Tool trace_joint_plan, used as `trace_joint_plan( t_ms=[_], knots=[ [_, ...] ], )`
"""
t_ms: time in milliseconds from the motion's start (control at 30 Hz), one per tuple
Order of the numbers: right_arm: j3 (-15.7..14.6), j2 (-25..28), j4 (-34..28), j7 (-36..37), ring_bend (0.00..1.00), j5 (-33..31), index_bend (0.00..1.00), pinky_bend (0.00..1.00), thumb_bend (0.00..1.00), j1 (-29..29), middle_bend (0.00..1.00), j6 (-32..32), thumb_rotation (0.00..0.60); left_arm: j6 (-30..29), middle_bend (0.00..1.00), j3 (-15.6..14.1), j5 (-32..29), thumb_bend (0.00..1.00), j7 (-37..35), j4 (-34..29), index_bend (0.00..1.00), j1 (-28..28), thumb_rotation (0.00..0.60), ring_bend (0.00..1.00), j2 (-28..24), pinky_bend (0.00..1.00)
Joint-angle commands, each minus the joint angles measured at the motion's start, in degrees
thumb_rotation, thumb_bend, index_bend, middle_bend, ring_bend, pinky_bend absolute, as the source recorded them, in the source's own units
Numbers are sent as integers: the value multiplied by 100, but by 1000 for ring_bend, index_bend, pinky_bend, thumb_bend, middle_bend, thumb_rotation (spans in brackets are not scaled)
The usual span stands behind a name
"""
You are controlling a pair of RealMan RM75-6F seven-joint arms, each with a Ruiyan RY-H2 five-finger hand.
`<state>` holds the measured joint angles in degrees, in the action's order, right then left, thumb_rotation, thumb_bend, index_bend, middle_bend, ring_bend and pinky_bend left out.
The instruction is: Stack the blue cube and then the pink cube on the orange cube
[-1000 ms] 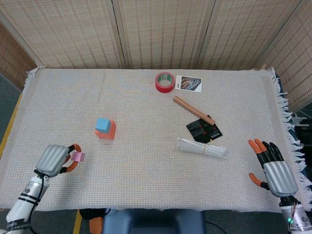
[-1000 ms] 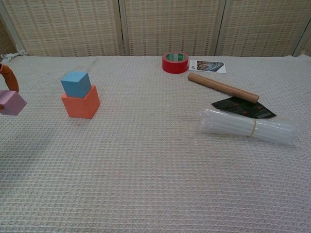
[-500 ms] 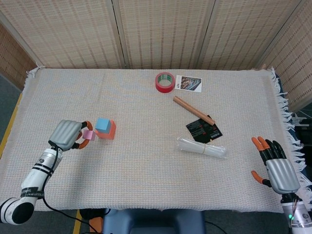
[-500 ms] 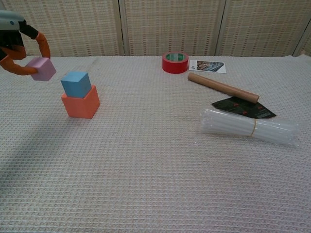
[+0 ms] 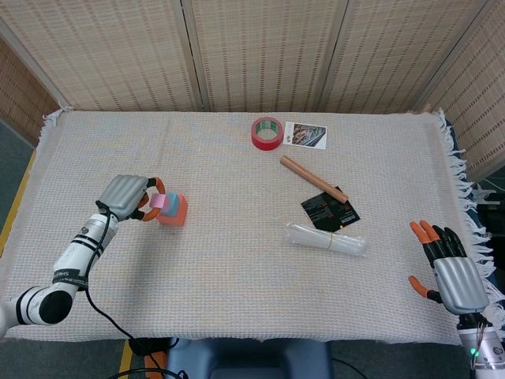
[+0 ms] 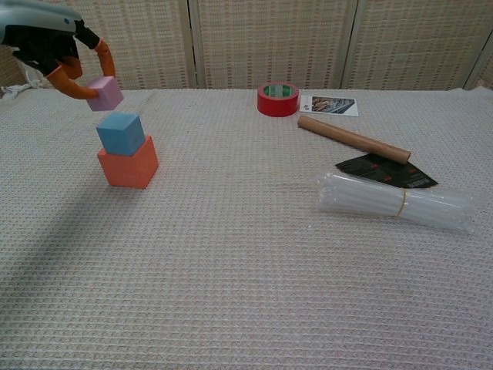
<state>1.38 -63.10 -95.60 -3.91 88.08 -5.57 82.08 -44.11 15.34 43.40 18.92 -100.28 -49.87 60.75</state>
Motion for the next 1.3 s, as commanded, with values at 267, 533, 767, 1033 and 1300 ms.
trace_joint_plan(
  t_ms=[267, 533, 767, 1033, 1300],
  knots=[
    [29, -23, 7, -44, 0, -72, 0, 0, 155, -16, 0, -36, 600, -41, 1000, -222, 80, 352, -9, 610, 533, -201, 600, 1000, 376, 1000],
    [50, -44, 12, -93, 0, -137, 0, 0, 155, -26, 0, -65, 600, 53, 1000, -320, 250, 352, -204, 968, 503, -255, 600, 1000, 579, 1000],
    [72, -56, 20, -128, 0, -206, 0, 0, 155, -44, 0, -110, 600, 25, 1000, -390, 330, 351, -230, 1153, 498, -303, 600, 1000, 720, 1000],
    [82, -64, 15, -156, 0, -243, 0, 0, 155, -59, 0, -141, 600, 47, 1000, -406, 333, 352, -247, 1164, 492, -372, 600, 1000, 737, 1000],
    [85, -53, 7, -158, 0, -252, 0, 0, 155, -59, 0, -137, 600, 54, 1000, -500, 231, 352, -184, 1215, 469, -414, 600, 1000, 789, 1000]
  ],
)
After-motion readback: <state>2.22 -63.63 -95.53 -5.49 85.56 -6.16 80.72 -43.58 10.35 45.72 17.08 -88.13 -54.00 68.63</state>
